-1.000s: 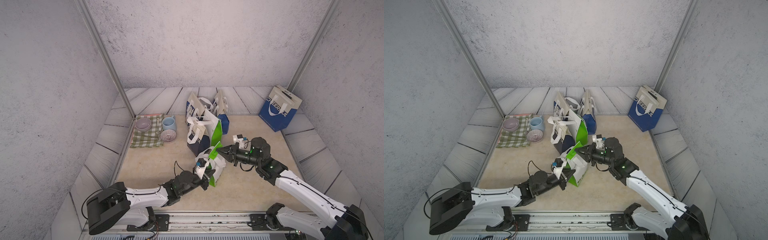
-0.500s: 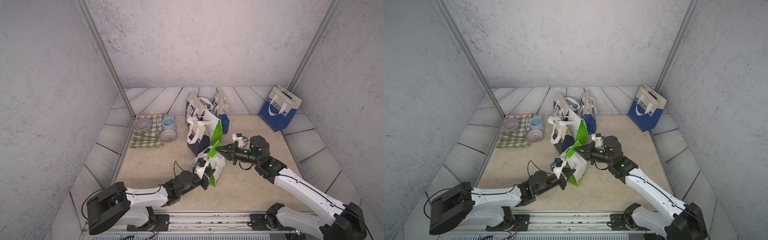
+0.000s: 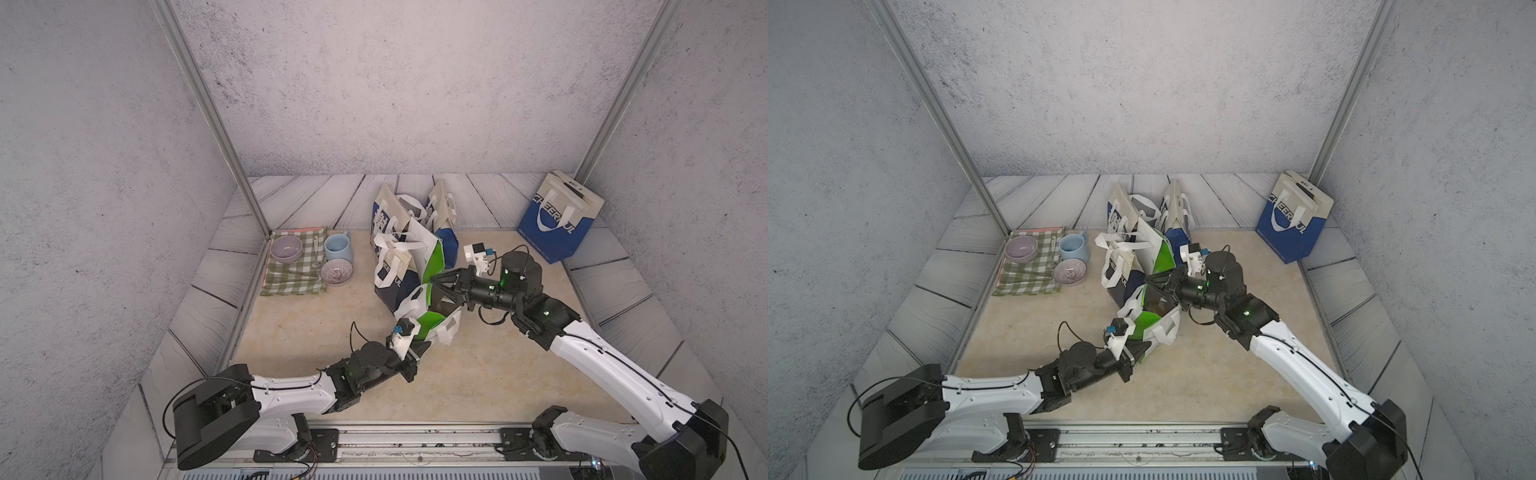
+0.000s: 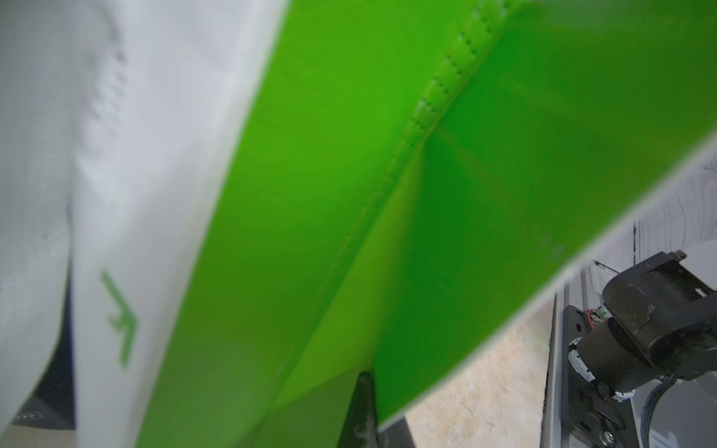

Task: Open the takeout bag
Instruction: Open the takeout bag at the center of the board.

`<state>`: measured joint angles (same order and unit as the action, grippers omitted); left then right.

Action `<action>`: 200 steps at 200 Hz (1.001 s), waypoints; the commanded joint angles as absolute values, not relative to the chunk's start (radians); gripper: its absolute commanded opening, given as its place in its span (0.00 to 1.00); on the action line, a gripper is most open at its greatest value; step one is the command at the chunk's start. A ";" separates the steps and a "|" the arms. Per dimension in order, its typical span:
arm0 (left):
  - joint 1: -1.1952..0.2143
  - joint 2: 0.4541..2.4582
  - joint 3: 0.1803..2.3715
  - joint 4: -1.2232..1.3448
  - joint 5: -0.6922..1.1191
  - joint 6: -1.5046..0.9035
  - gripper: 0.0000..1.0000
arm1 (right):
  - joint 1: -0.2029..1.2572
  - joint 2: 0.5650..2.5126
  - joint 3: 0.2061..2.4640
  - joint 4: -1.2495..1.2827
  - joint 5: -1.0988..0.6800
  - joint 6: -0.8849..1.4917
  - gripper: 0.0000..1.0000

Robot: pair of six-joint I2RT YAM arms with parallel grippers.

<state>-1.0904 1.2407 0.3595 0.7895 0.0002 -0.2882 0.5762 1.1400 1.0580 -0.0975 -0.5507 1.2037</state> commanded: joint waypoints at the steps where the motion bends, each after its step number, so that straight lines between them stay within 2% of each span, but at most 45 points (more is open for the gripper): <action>1: -1.094 1.192 0.351 0.716 0.019 -0.259 0.00 | 0.560 1.125 1.162 -0.177 -0.570 0.973 0.51; 26: -1.093 1.118 0.355 0.637 0.014 -0.242 0.00 | 0.553 1.084 1.212 -0.284 -0.541 0.615 0.64; 60: -1.091 0.994 0.353 0.502 0.015 -0.218 0.00 | 0.552 0.983 1.148 -0.357 -0.425 0.182 0.68; 97: -1.087 0.865 0.340 0.359 0.009 -0.192 0.00 | 0.552 0.940 1.080 -0.405 -0.489 -0.152 0.74; 128: -1.083 0.779 0.312 0.293 -0.012 -0.201 0.00 | 0.552 0.960 1.082 -0.495 -0.548 -0.283 0.77; 200: -1.079 0.717 0.277 0.281 -0.015 -0.204 0.00 | 0.555 0.968 0.953 -0.399 -0.723 -0.191 0.80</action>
<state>-1.0840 0.7254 0.2882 0.2691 -0.0143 -0.2092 0.5549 0.9771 0.9966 -0.4519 -0.6182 -0.2138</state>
